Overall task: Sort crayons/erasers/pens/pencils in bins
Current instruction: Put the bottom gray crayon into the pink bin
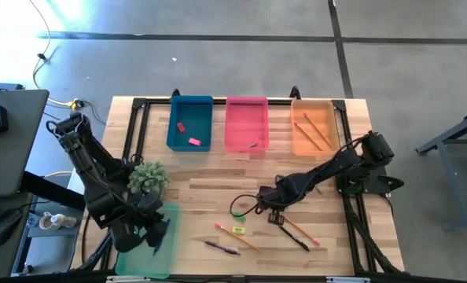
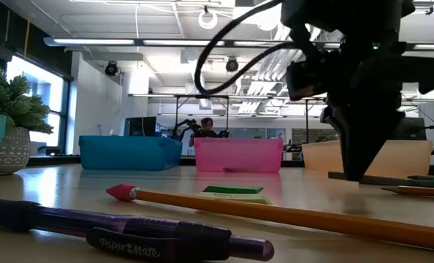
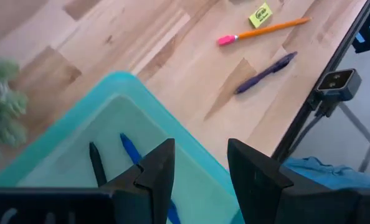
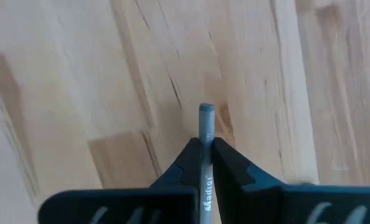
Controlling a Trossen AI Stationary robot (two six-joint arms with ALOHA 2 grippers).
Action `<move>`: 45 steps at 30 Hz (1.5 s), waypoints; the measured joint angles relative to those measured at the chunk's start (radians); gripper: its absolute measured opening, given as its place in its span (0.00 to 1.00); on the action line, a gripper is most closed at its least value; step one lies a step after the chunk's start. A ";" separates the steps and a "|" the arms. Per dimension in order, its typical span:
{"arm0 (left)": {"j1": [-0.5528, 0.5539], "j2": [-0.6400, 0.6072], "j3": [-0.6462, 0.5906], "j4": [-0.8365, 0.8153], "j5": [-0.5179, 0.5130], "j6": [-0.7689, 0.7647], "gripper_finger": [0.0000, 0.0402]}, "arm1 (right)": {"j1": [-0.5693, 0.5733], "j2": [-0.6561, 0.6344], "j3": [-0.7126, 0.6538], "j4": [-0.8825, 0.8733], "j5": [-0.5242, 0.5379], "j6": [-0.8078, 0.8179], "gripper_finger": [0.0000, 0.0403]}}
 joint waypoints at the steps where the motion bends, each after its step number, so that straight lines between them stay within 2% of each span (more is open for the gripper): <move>1: 0.012 0.000 0.000 0.000 0.000 0.023 0.34 | -0.002 -0.001 0.000 0.015 0.000 0.009 0.01; 13: 0.186 0.000 0.000 0.000 0.006 0.327 0.34 | -0.063 -0.003 0.003 0.247 0.001 0.067 0.01; 20: 0.284 0.000 0.000 0.001 0.007 0.450 0.34 | -0.113 -0.011 0.003 0.361 0.003 0.066 0.01; 25: 0.347 0.000 0.000 0.001 0.007 0.517 0.34 | -0.161 -0.056 0.005 0.379 0.054 0.037 0.01; 35: 0.493 0.000 0.000 0.016 0.005 0.608 0.34 | -0.342 -0.181 0.005 0.422 0.066 -0.129 0.01; 45: 0.693 0.000 0.000 0.062 -0.008 0.744 0.34 | -0.580 -0.237 0.005 0.601 0.048 -0.300 0.01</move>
